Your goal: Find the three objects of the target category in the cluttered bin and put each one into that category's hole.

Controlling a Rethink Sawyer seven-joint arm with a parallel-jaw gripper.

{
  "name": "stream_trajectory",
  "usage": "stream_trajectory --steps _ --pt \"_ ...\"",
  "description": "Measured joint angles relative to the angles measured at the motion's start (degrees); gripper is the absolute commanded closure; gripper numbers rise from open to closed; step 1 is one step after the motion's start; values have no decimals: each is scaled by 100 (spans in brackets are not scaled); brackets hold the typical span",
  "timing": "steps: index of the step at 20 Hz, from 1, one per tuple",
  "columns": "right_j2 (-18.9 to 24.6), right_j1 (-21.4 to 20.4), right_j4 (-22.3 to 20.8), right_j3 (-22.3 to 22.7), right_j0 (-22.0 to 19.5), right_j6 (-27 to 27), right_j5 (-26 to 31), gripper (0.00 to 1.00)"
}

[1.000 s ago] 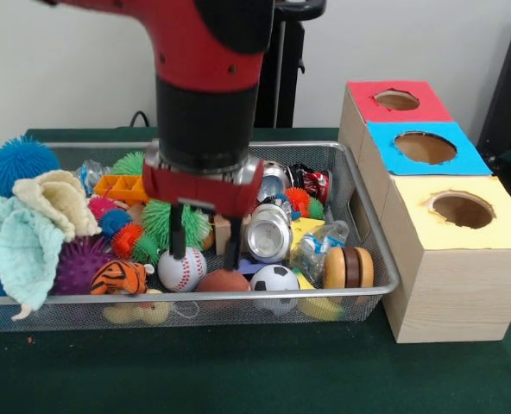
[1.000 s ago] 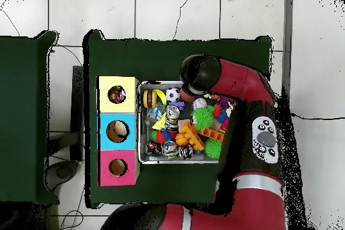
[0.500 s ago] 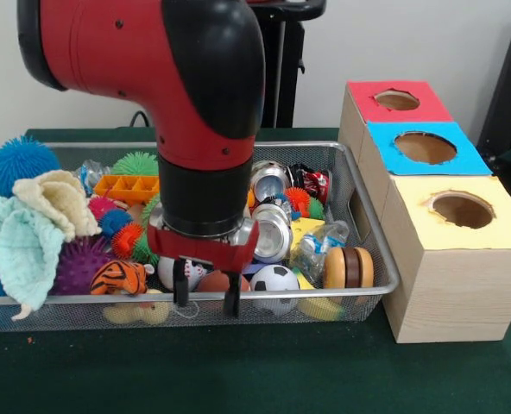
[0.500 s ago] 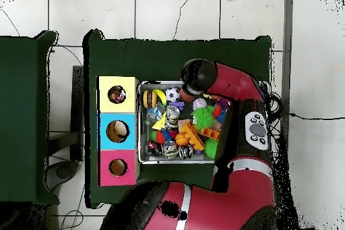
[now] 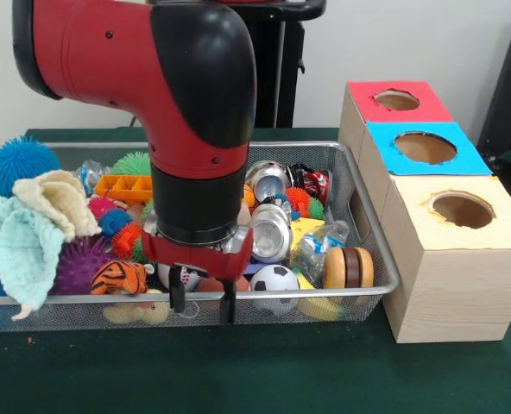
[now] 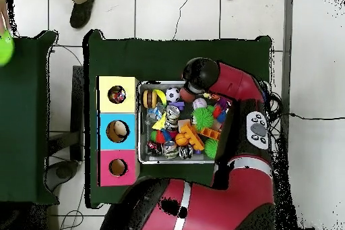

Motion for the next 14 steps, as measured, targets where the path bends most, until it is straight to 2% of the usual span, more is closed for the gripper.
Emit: stream_trajectory --steps 3,7,11,14 --pt "-45 -77 21 56 18 0 18 0" --pt "-164 -407 27 250 74 0 380 0" --pt "-337 -965 34 514 149 0 1103 0" --pt "-385 -1352 99 733 161 0 1340 0"
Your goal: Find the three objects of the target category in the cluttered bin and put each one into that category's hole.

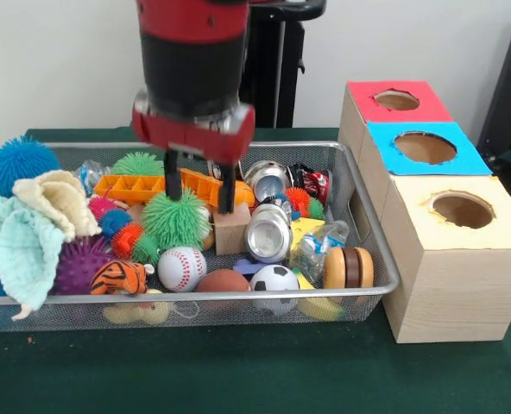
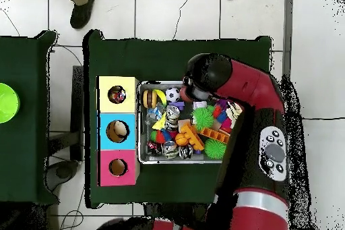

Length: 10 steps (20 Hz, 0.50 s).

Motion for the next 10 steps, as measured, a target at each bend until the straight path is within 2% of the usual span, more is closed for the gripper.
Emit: stream_trajectory --steps 4,10 --pt "-2 -456 223 455 -18 0 15 0" --pt "-16 -735 245 1004 -34 0 14 0"
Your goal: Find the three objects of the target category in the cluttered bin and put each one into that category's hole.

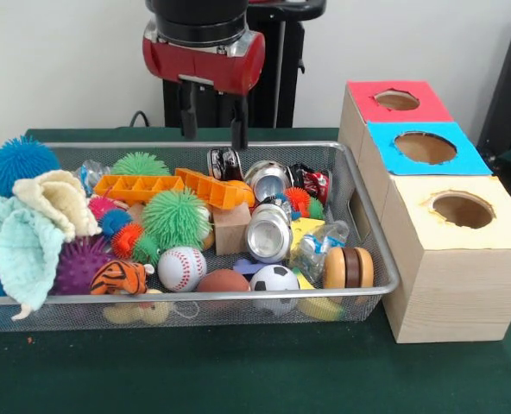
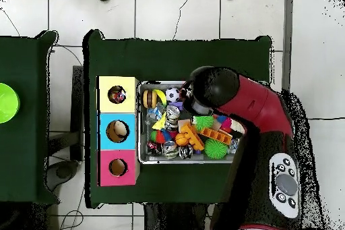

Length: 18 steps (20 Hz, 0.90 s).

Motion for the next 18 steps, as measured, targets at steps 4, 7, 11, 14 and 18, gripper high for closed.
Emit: stream_trajectory --steps 4,7,11,14,18 --pt "-1 3 -19 274 -57 0 -12 0" --pt "-50 138 -150 432 -102 0 -125 0" --pt "-130 388 -334 446 -103 0 -298 0" --pt "-174 637 -515 437 -102 0 -545 0" --pt "-197 898 -717 427 -105 0 -1097 0"
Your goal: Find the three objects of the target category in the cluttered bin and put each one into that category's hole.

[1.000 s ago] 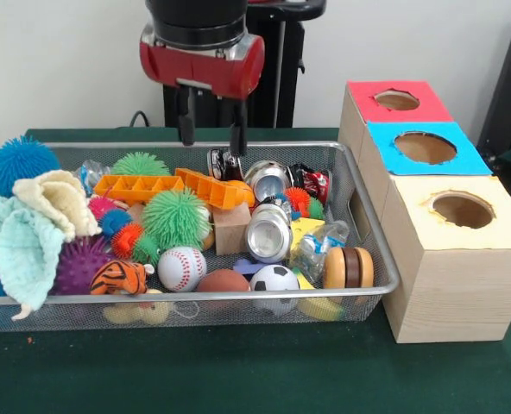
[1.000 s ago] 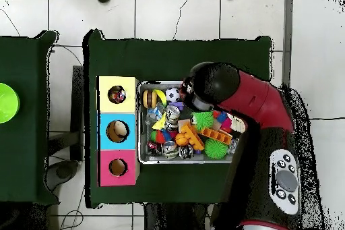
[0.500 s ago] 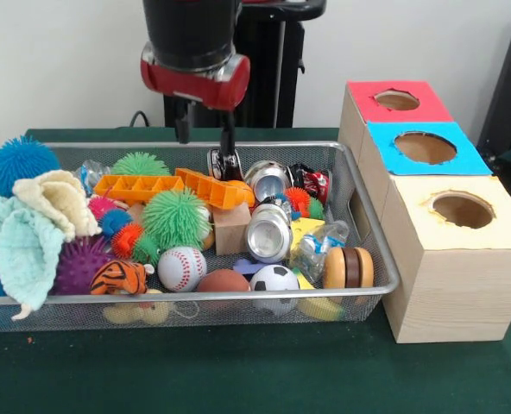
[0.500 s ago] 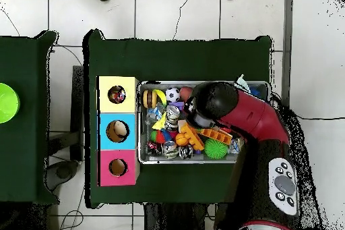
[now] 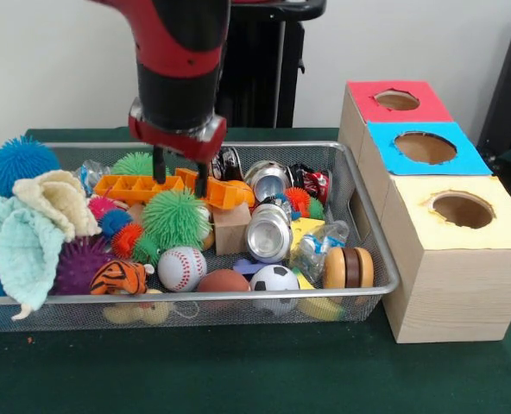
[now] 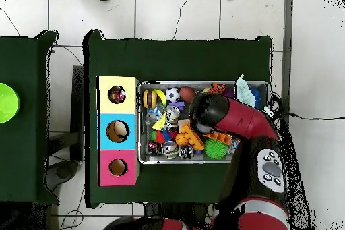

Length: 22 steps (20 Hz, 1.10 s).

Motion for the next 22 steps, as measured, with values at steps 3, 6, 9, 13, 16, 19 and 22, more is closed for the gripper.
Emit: stream_trajectory --steps 3,6,9,13,16,19,22 --pt "-1 272 -166 -13 -12 0 -888 0" --pt "-24 524 -238 -85 -31 0 -1588 0" --pt "-124 583 -259 -190 -32 0 -1813 0" --pt "-189 661 -258 -456 -81 0 -1830 0" --pt "-122 898 -238 -734 -246 0 -1797 0" --pt "-49 1160 -193 -984 -406 0 -1591 0" --pt "2 1352 -180 -1220 -508 0 -1289 0"
